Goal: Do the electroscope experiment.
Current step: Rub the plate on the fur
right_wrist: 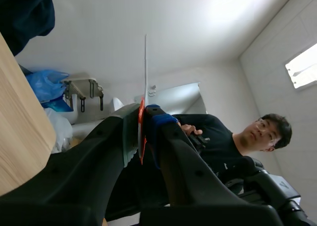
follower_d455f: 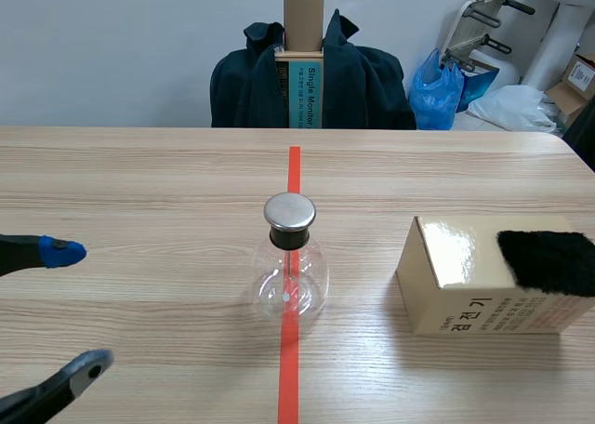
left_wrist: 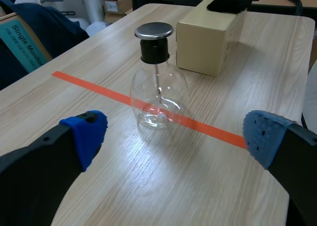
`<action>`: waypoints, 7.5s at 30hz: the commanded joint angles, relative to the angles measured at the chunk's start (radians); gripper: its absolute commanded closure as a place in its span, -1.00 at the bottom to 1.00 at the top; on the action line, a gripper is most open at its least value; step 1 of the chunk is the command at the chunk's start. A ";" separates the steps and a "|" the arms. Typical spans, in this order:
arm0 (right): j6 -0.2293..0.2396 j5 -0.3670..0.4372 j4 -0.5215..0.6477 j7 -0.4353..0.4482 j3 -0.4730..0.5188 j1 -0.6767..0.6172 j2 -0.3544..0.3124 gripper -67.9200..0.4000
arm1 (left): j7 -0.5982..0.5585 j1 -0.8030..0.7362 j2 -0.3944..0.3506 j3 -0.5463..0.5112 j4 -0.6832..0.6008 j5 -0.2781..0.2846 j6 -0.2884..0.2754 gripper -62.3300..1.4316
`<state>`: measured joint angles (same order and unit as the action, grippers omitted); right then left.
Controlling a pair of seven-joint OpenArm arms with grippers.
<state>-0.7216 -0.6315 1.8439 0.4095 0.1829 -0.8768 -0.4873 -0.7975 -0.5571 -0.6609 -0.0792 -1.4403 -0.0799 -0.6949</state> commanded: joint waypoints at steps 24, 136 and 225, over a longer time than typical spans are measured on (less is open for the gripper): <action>-0.061 0.052 -0.100 0.000 0.069 0.055 0.007 0.96 | 0.009 -0.113 0.035 -0.124 -0.076 0.010 -0.001 -1.00; 0.119 -0.248 -0.586 0.234 -0.112 0.279 0.132 0.96 | 0.035 -0.113 0.035 -0.124 -0.076 0.010 -0.001 -1.00; 0.068 -0.003 0.077 -0.032 0.112 0.279 0.124 0.96 | 0.080 -0.106 0.034 -0.123 -0.075 0.009 -0.001 -1.00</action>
<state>-0.6430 -0.6418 1.9041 0.3790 0.2813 -0.5987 -0.3466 -0.7086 -0.6701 -0.6262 -0.2050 -1.5116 -0.0849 -0.6949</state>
